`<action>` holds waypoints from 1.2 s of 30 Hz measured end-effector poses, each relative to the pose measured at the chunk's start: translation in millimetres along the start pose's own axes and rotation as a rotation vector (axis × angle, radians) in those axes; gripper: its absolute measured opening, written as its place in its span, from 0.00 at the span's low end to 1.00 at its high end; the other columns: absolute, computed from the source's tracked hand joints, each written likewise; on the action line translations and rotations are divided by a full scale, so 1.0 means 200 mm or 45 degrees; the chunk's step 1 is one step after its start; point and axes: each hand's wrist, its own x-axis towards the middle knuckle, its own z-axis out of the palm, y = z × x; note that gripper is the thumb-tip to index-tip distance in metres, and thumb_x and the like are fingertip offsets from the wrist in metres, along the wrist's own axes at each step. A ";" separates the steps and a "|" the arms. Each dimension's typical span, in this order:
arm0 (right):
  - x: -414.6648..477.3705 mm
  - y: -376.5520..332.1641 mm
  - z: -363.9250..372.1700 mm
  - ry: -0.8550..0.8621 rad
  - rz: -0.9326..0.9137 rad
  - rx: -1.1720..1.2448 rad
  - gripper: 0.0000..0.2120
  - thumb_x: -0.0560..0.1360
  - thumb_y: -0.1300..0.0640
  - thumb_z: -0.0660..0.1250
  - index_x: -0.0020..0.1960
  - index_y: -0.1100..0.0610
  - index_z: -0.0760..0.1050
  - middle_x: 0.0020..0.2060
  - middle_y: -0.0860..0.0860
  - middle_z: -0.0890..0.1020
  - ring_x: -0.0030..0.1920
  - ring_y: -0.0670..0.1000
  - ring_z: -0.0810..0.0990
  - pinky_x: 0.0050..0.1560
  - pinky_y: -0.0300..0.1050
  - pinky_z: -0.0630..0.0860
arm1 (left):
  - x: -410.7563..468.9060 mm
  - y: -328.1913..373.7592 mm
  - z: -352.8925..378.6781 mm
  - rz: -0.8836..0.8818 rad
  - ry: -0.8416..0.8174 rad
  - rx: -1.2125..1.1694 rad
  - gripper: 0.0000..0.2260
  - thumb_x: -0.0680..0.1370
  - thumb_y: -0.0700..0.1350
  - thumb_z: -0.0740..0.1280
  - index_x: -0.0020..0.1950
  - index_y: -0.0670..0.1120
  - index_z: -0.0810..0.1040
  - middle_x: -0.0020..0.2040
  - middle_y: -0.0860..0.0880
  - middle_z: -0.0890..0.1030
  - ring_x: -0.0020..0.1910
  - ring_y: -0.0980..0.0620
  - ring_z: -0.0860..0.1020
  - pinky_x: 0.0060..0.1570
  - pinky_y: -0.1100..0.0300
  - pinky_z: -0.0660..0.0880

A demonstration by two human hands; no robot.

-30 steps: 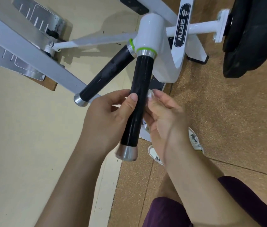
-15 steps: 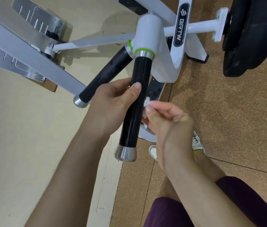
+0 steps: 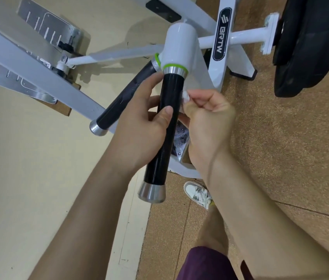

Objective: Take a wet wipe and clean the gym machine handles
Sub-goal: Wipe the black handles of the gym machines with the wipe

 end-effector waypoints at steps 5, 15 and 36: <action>-0.08 0.01 -0.05 -0.105 -0.054 -0.137 0.13 0.71 0.75 0.67 0.37 0.59 0.77 0.31 0.53 0.82 0.33 0.48 0.82 0.41 0.44 0.81 | 0.01 0.00 0.00 0.020 0.048 0.019 0.24 0.79 0.35 0.63 0.70 0.58 0.69 0.51 0.54 0.81 0.49 0.61 0.80 0.42 0.73 0.75; 0.04 -0.01 -0.01 -0.089 0.001 -0.049 0.11 0.73 0.74 0.66 0.38 0.59 0.76 0.30 0.51 0.81 0.34 0.48 0.81 0.42 0.44 0.81 | 0.01 0.00 0.00 0.030 0.057 0.084 0.25 0.78 0.36 0.64 0.71 0.57 0.68 0.51 0.57 0.80 0.47 0.65 0.77 0.43 0.76 0.72; 0.17 -0.03 0.08 0.177 -0.137 -0.071 0.07 0.74 0.68 0.68 0.40 0.58 0.76 0.35 0.53 0.79 0.34 0.49 0.78 0.39 0.43 0.79 | 0.00 -0.02 -0.01 0.054 0.051 0.119 0.25 0.79 0.39 0.64 0.73 0.60 0.66 0.59 0.54 0.79 0.54 0.64 0.76 0.49 0.73 0.73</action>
